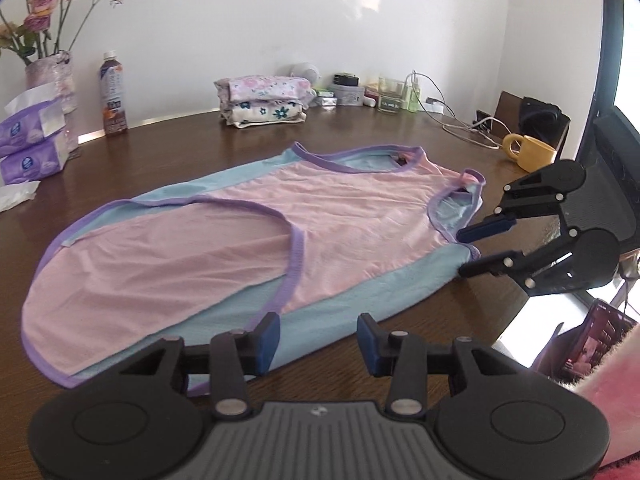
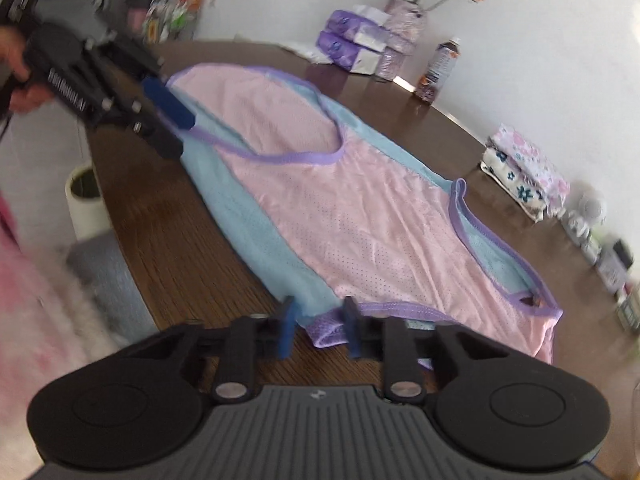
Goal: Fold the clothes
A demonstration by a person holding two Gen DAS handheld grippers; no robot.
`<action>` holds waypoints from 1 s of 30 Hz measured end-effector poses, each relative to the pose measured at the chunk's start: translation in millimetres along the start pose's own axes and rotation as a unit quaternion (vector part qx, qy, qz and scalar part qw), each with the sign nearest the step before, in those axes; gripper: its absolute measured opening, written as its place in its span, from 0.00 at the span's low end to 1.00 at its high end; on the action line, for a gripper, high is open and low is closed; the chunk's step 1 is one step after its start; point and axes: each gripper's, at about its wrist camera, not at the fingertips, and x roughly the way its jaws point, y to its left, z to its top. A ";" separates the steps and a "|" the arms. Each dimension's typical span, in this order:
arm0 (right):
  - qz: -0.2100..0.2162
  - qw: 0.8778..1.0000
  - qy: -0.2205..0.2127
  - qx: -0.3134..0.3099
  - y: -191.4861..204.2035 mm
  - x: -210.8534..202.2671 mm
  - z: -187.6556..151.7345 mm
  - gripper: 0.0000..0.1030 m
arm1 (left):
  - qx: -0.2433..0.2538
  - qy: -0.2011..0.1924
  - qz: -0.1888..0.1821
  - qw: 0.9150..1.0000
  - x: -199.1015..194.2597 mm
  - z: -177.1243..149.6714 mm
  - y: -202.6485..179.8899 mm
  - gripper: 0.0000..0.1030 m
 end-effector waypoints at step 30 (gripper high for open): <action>-0.008 0.999 -0.029 0.016 -7.5 5.8 4.3 0.38 | 0.186 0.011 -0.006 0.982 65.7 41.6 -63.0 0.02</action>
